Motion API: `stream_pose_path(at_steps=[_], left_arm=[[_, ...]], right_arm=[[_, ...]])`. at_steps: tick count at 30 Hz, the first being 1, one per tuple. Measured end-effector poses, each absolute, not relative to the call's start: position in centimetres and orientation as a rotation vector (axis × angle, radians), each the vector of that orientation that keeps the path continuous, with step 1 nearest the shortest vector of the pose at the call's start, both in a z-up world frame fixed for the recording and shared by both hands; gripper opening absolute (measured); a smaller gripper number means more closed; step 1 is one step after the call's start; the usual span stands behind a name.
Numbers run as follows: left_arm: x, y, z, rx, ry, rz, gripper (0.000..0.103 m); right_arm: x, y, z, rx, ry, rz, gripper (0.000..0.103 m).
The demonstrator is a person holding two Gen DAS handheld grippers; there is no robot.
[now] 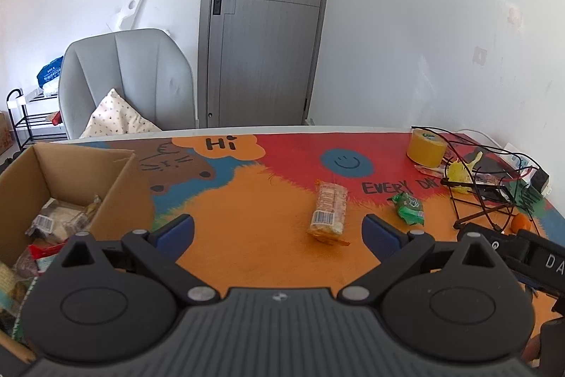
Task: Organize snacks
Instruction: 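Move both grippers back to the bread bag and green candy on the table, then grasp the clear bread bag with the left gripper while the right grasps the green candy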
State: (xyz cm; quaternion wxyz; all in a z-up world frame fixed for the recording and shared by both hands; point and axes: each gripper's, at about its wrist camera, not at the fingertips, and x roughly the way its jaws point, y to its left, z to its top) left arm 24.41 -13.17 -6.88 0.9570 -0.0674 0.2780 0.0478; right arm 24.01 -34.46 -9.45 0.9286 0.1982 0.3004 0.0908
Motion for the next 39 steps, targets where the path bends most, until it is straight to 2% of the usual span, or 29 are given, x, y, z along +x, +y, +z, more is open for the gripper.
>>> stream_pose_path(at_steps=[7,23,29,34,39], left_arm=[[27.6,-15.0,-7.9,-0.122,0.594,0.105,0.099],[33.9,-17.0,-11.1,-0.106,0.653,0.086,0.098],[36.1,-17.2,-12.8,-0.124,0.685,0.093,0.092],[37.3,-17.2,-14.0,-0.133,0.703,0.096,0.089],[38.2,-16.8,-15.3,-0.155,0.727,0.092,0.074]], right_arm=[[26.5,-35.6,-10.1,0.405,0.628,0.138,0.101],[32.0,-36.3,-12.4,0.424,0.696,0.14,0.082],[33.9,-36.0,-13.4,0.426,0.723,0.134,0.076],[35.3,-35.5,-13.9,0.421,0.738,0.137,0.074],[36.9,-34.3,-14.8,0.403,0.763,0.139,0.07]])
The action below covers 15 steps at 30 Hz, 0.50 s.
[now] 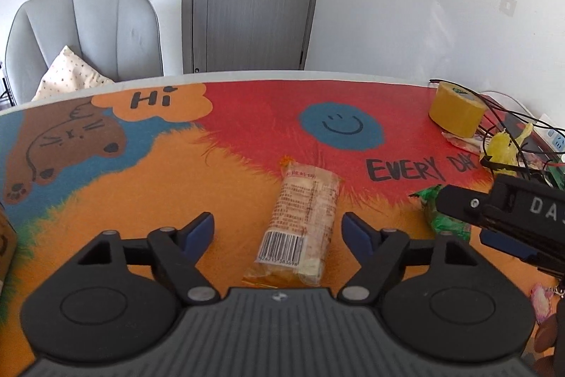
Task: Organize snacks
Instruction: 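Grasp the clear bread bag with the left gripper while the right grasps the green candy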
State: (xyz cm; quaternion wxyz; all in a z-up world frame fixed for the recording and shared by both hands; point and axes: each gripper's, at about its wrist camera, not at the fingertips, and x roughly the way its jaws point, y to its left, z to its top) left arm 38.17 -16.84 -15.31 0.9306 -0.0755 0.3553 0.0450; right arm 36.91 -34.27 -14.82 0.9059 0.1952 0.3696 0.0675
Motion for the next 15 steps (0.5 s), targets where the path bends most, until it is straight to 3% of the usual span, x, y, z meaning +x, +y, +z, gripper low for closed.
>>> stream_pose_path(at_steps=[4,7,8,15], left_arm=[[38.4,-16.6,-15.4,-0.158,0.71,0.094,0.067],[38.3,-16.6,-15.4,-0.149,0.702,0.103,0.045],[38.2,-16.6,-15.4,-0.145,0.702,0.102,0.034],[36.3,-16.1,-14.6,-0.174,0.702,0.078,0.034]], right_arm=[[38.0,-33.3,-15.4,0.37,0.778,0.126,0.065],[38.3,-32.6,-15.7,0.351,0.78,0.122,0.049],[38.2,-32.4,-15.7,0.334,0.782,0.112,0.041],[36.3,-33.0,-15.6,0.386,0.776,0.098,0.035]])
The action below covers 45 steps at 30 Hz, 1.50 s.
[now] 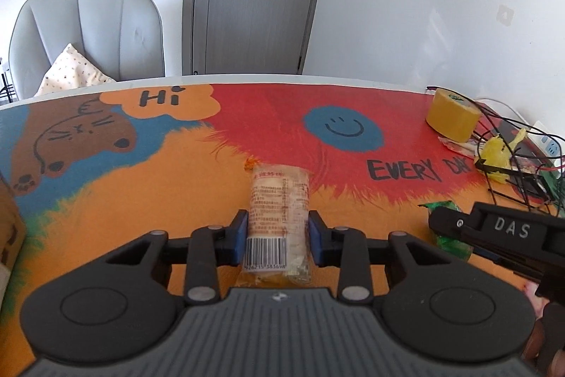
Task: Organize snacks
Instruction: 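Grasp the clear bread bag with the left gripper while the right grasps the green candy, then carry the bread bag and green candy over the box and release both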
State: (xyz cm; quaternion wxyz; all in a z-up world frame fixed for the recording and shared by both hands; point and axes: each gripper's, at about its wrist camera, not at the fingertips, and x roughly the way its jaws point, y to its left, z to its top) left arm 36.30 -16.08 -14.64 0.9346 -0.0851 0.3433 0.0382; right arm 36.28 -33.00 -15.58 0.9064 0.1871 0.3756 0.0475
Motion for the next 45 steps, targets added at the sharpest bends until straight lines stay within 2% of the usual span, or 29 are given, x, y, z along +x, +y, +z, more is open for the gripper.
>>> stream_pose_path(at_steps=[22,45], left_arm=[[25.8,-13.8,-10.4,-0.183,0.59,0.041,0.034],[15.0,-6.9,-4.7,-0.235,0.423,0.127,0.034]], right_arm=[[25.0,-32.1,-13.0,0.517,0.621,0.115,0.032],[17.9,-27.2,-7.6,0.464,0.495,0.211,0.032]])
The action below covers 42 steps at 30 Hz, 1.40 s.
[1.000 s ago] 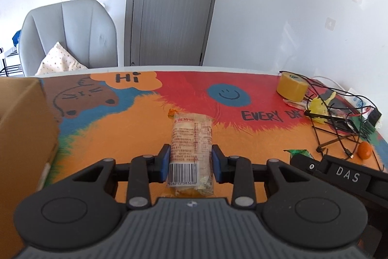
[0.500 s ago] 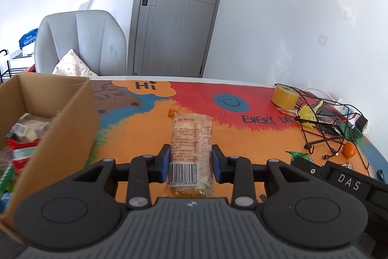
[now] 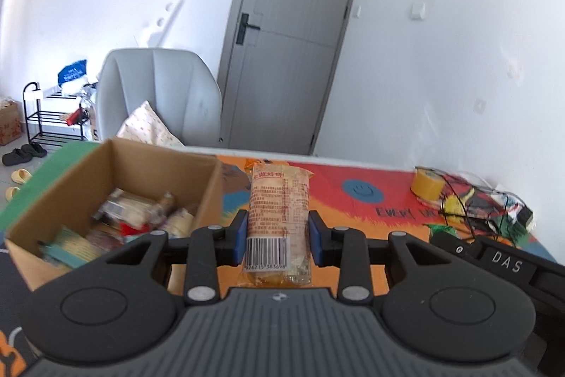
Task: Organize snacks
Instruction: 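Carry the bread bag and green candy over the box and release both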
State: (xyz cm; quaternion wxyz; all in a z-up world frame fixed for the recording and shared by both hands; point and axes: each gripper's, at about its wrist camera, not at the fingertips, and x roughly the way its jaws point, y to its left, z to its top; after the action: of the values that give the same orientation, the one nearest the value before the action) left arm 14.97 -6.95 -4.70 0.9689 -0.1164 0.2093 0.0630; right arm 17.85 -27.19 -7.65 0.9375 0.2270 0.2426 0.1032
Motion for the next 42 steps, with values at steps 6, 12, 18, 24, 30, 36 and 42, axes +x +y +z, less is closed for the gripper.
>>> stream_pose_path(at_steps=[6,12,18,24,30,36,42], left_arm=[[12.9,-5.0,-2.8,-0.232,0.384,0.133,0.034],[11.5,-2.1,-1.4,-0.241,0.364,0.143,0.034],[10.3,1.2,-0.8,-0.262,0.348,0.192,0.034],[10.4,3.9,-1.4,-0.312,0.369,0.209,0.034],[11.3,5.4,-2.4,-0.335,0.387,0.212,0.034],[12.7,6.8,-3.1,-0.339,0.415,0.22,0.034],[13.7,8.1,-4.1,-0.367,0.431,0.23,0.04]], right_arm=[[16.6,-25.1,-5.9,0.444,0.481,0.259,0.032],[16.0,-22.7,-4.2,0.398,0.47,0.299,0.033],[15.6,-20.7,-3.8,0.369,0.491,0.332,0.033],[15.7,-18.3,-3.7,0.347,0.511,0.38,0.033],[16.0,-15.7,-3.8,0.308,0.528,0.414,0.033],[16.1,-13.5,-3.9,0.292,0.549,0.454,0.033],[16.6,-11.5,-3.9,0.288,0.561,0.492,0.033]])
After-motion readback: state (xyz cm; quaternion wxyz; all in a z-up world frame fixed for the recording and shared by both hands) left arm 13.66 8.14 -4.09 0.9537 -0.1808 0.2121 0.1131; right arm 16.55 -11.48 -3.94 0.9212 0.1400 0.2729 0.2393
